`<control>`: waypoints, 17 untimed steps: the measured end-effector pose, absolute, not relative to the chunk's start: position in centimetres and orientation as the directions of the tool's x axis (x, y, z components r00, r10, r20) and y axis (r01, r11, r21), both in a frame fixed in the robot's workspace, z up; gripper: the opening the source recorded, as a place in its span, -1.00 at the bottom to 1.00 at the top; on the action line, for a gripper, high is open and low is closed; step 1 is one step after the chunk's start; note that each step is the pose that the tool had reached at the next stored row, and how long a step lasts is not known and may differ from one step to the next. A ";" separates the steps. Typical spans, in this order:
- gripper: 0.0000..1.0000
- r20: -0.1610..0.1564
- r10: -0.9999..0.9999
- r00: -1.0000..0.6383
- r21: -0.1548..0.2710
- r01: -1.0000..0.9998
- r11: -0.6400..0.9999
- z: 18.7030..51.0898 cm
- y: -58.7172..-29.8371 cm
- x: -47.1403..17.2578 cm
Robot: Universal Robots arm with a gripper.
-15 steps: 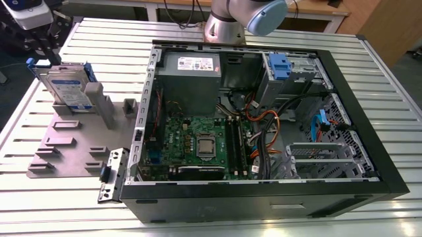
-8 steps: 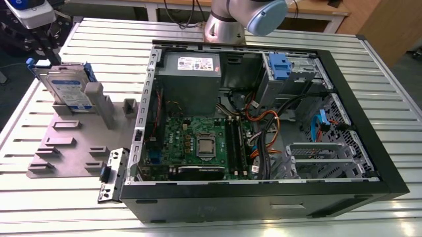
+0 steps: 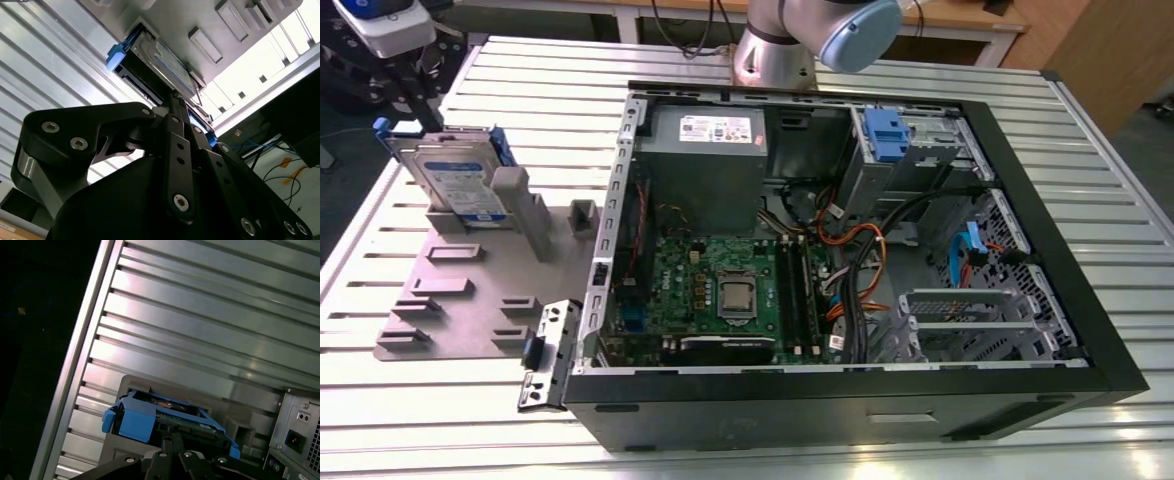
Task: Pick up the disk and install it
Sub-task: 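Pick up the disk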
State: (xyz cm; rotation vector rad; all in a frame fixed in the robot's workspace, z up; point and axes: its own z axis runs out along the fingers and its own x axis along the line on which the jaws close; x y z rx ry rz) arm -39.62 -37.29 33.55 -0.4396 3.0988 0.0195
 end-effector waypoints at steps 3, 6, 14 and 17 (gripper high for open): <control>-0.79 -0.013 -0.311 -0.950 0.011 -0.311 0.950 33.5 -37.3 -39.6; -0.79 -0.013 -0.354 -0.935 0.011 -0.354 0.935 33.5 -37.3 -39.6; -0.79 -0.013 -0.482 -0.876 0.011 -0.482 0.876 33.5 -37.3 -39.6; -0.79 -0.013 -0.527 -0.850 0.011 -0.527 0.850 33.5 -37.3 -39.6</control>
